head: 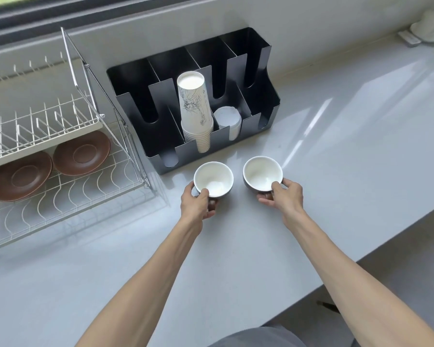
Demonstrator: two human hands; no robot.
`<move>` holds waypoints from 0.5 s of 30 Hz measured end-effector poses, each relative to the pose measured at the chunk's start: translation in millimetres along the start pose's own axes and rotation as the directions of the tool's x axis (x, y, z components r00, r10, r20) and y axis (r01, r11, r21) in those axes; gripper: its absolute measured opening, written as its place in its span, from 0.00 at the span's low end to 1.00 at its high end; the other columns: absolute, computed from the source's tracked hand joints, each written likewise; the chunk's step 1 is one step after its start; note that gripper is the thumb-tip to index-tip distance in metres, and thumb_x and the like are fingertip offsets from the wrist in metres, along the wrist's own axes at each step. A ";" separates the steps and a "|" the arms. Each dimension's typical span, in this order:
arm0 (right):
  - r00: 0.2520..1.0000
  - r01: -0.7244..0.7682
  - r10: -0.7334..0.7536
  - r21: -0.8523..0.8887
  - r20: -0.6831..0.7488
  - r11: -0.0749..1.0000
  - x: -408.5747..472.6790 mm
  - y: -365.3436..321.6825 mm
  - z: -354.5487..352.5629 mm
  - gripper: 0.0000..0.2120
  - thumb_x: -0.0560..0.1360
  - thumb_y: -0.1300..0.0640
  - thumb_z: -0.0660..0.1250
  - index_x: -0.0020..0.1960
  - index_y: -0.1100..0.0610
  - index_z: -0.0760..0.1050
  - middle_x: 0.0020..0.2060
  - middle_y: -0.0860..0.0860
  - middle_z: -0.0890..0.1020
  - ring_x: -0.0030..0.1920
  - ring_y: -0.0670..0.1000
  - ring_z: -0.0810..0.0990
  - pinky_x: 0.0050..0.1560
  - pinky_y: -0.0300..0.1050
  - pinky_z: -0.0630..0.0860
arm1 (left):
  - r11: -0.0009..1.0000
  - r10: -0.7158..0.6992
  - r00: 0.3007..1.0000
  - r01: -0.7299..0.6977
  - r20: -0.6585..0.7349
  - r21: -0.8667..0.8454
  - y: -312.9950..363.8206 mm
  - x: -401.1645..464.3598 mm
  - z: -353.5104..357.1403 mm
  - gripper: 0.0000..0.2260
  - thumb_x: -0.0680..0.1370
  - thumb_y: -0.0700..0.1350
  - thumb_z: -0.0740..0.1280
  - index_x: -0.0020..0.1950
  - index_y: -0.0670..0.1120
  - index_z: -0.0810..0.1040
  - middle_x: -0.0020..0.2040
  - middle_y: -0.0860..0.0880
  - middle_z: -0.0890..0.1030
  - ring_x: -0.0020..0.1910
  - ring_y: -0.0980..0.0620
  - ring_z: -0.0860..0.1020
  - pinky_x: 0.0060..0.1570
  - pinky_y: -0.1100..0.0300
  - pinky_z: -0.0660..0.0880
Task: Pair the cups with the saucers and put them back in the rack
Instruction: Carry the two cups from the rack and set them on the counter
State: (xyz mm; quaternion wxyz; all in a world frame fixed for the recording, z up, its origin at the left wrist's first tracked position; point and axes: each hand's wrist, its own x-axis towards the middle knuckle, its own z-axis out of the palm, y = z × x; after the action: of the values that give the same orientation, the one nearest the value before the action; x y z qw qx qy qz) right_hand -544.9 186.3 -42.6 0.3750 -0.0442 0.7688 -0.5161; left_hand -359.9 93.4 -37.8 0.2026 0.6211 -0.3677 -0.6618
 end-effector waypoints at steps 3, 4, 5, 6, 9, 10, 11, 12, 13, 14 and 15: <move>1.000 0.003 -0.003 0.006 -0.005 1.000 0.7 0.4 0.4 0.17 0.75 0.65 0.58 0.61 0.60 0.77 0.31 0.56 0.82 0.35 0.57 0.88 0.49 0.51 0.85 | 1.000 -0.001 1.000 0.001 0.004 -0.003 0.3 2.0 2.5 0.25 0.78 0.38 0.59 0.75 0.53 0.67 0.46 0.44 0.82 0.38 0.47 0.81 0.33 0.59 0.79; 1.000 -0.002 0.002 0.006 -0.007 1.000 3.6 1.3 0.4 0.17 0.75 0.65 0.58 0.61 0.61 0.77 0.31 0.56 0.82 0.35 0.57 0.88 0.49 0.51 0.85 | 1.000 -0.002 1.000 0.002 0.002 0.001 0.8 3.5 4.0 0.25 0.78 0.39 0.59 0.75 0.53 0.67 0.46 0.44 0.82 0.38 0.47 0.81 0.33 0.59 0.79; 1.000 -0.006 0.006 0.004 -0.010 1.000 5.6 1.8 0.4 0.16 0.75 0.65 0.58 0.60 0.61 0.77 0.31 0.56 0.83 0.35 0.57 0.88 0.48 0.51 0.85 | 1.000 -0.004 1.000 0.004 -0.002 0.004 0.7 4.7 5.2 0.25 0.78 0.39 0.59 0.75 0.53 0.67 0.46 0.44 0.82 0.38 0.47 0.81 0.34 0.59 0.79; 1.000 -0.003 0.003 0.002 -0.012 1.000 5.9 2.4 -0.2 0.16 0.75 0.65 0.58 0.60 0.62 0.77 0.32 0.57 0.83 0.35 0.57 0.87 0.48 0.50 0.85 | 1.000 -0.006 1.000 0.006 -0.003 0.002 0.4 3.9 5.9 0.25 0.78 0.39 0.59 0.75 0.53 0.67 0.45 0.44 0.82 0.38 0.47 0.81 0.34 0.58 0.79; 1.000 -0.011 0.011 0.008 -0.023 1.000 6.7 3.7 -0.1 0.15 0.75 0.66 0.58 0.58 0.62 0.78 0.32 0.57 0.82 0.35 0.57 0.87 0.47 0.50 0.85 | 1.000 -0.008 1.000 0.008 -0.003 0.004 -0.3 3.1 7.5 0.25 0.78 0.38 0.59 0.75 0.53 0.66 0.44 0.44 0.81 0.38 0.47 0.80 0.36 0.58 0.79; 1.000 -0.013 0.013 0.012 -0.025 1.000 6.6 4.4 -0.1 0.15 0.75 0.66 0.58 0.58 0.61 0.78 0.32 0.57 0.82 0.35 0.56 0.87 0.47 0.51 0.85 | 1.000 -0.009 1.000 0.009 -0.002 0.002 -0.5 3.1 8.1 0.25 0.78 0.38 0.59 0.75 0.53 0.66 0.44 0.44 0.81 0.38 0.47 0.80 0.36 0.58 0.80; 1.000 -0.013 0.014 0.015 -0.026 1.000 6.2 4.9 -0.1 0.15 0.75 0.66 0.58 0.57 0.61 0.78 0.32 0.57 0.82 0.35 0.56 0.87 0.48 0.51 0.85 | 1.000 -0.011 1.000 0.011 -0.002 0.001 -0.7 3.6 8.7 0.25 0.78 0.38 0.59 0.75 0.53 0.66 0.44 0.44 0.81 0.38 0.46 0.80 0.37 0.57 0.79; 1.000 -0.013 0.013 0.019 -0.028 1.000 6.4 5.1 -0.2 0.15 0.75 0.66 0.58 0.57 0.61 0.78 0.32 0.57 0.82 0.34 0.56 0.87 0.48 0.51 0.85 | 1.000 -0.010 1.000 0.010 -0.001 0.002 -0.5 3.9 9.3 0.25 0.78 0.38 0.59 0.75 0.53 0.66 0.45 0.44 0.81 0.39 0.46 0.80 0.37 0.57 0.79; 0.999 -0.013 0.014 0.019 -0.030 1.000 6.1 5.2 -0.5 0.15 0.75 0.66 0.58 0.57 0.61 0.78 0.32 0.57 0.82 0.35 0.57 0.87 0.48 0.51 0.85 | 1.000 -0.010 1.000 0.010 -0.001 0.007 -0.7 3.9 9.5 0.25 0.78 0.38 0.59 0.75 0.53 0.66 0.45 0.44 0.81 0.39 0.46 0.80 0.36 0.58 0.80; 0.999 -0.013 0.014 0.019 -0.031 1.000 6.4 5.8 -0.9 0.15 0.75 0.66 0.58 0.57 0.61 0.78 0.33 0.57 0.82 0.35 0.57 0.87 0.48 0.51 0.85 | 1.000 -0.010 1.000 0.010 -0.001 0.011 -0.9 3.4 10.0 0.25 0.78 0.38 0.59 0.75 0.53 0.66 0.44 0.44 0.81 0.39 0.46 0.80 0.36 0.58 0.80; 0.999 -0.011 0.012 0.017 -0.030 1.000 6.3 5.8 -1.3 0.15 0.75 0.66 0.58 0.57 0.61 0.78 0.33 0.57 0.82 0.35 0.57 0.87 0.47 0.50 0.85 | 1.000 -0.010 1.000 0.010 -0.001 0.012 -0.9 2.6 10.5 0.26 0.78 0.38 0.59 0.75 0.53 0.65 0.44 0.44 0.81 0.39 0.46 0.80 0.35 0.58 0.80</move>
State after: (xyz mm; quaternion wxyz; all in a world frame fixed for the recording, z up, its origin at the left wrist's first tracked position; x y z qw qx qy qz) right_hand -548.4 187.0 -50.5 0.3665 -0.0288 0.7704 -0.5209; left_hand -370.2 94.6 -40.6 0.1958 0.6243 -0.3684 -0.6604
